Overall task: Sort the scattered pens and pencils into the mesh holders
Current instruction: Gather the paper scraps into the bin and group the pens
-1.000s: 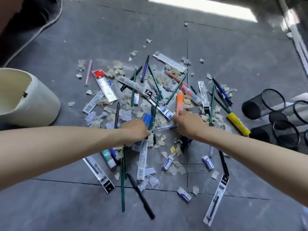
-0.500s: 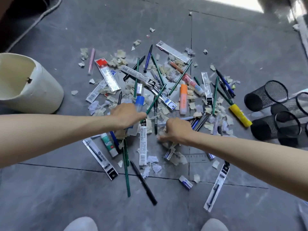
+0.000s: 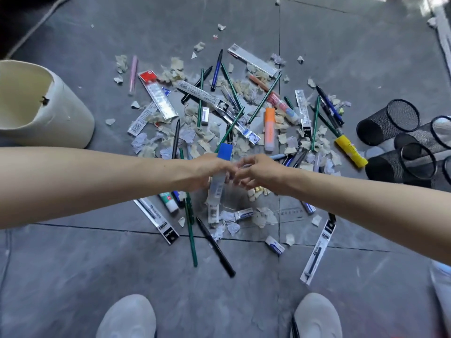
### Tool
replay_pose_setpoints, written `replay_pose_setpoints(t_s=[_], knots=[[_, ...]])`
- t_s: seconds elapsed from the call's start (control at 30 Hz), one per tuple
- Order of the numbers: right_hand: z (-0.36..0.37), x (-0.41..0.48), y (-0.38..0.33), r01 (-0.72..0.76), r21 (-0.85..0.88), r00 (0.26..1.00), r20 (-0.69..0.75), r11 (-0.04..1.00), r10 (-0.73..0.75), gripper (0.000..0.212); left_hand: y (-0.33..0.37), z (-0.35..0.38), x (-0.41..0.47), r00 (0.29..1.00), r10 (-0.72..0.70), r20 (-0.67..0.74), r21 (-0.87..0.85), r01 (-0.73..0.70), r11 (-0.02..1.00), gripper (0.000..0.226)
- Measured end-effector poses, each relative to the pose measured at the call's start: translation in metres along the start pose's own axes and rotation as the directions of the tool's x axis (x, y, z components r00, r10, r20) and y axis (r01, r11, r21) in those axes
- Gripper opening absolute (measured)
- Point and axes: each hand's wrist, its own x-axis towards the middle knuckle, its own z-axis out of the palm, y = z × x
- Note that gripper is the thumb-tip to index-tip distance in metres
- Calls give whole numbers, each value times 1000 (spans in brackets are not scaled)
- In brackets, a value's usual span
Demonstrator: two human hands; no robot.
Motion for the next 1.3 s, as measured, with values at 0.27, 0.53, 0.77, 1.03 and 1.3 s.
replay_pose_setpoints(t_s=[0.27,0.53,0.77,1.03,1.3], knots=[[-1,-12,14,150,-122,989,21,981,-148,36,7,-1,-6,995,-86,-42,100,90,991,15],[-40,-23,68,168,-985,985,169,-32,-34,40,6,17,4,993,-110,-39,228,116,967,14],[-47,-23,81,128,-991,989,130,-30,-72,37,8,31,9,995,-96,-38,263,102,959,8],[-45,-31,72,91,-987,996,87,132,-37,4,11,29,2,997,-77,23,311,66,948,18],[-30,-42,14,113,-514,985,172,850,-26,12,25,24,-13,966,-29,256,245,-36,969,6]])
